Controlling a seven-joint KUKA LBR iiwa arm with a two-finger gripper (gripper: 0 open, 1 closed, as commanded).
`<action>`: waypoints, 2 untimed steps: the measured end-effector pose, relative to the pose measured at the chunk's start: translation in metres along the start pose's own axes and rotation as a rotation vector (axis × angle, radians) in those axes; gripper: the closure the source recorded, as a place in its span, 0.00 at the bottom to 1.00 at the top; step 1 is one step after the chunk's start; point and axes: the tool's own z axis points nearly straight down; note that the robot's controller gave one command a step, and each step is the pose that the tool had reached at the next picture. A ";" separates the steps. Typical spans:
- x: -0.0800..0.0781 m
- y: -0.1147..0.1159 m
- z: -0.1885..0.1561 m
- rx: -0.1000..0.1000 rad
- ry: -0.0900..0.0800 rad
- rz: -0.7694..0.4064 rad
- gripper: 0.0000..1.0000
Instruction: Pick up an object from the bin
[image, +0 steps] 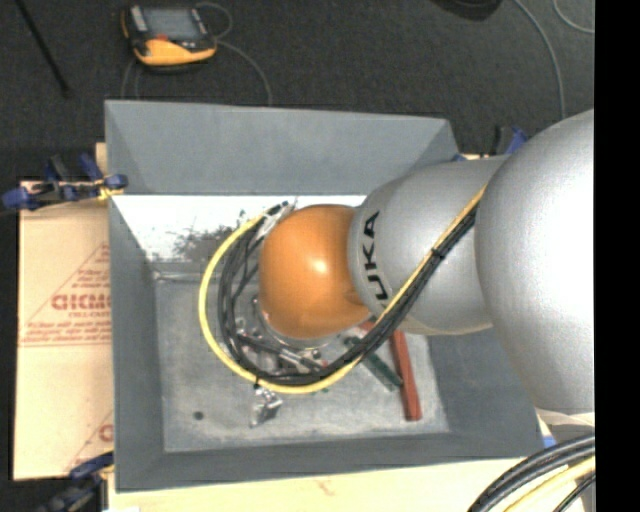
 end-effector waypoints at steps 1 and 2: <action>-0.007 -0.055 0.021 0.001 -0.003 -0.029 0.00; -0.016 -0.083 0.029 0.007 0.001 -0.034 0.00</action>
Offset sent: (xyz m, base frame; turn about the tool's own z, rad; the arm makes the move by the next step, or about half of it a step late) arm 0.0547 -0.0455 -0.0349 -0.0605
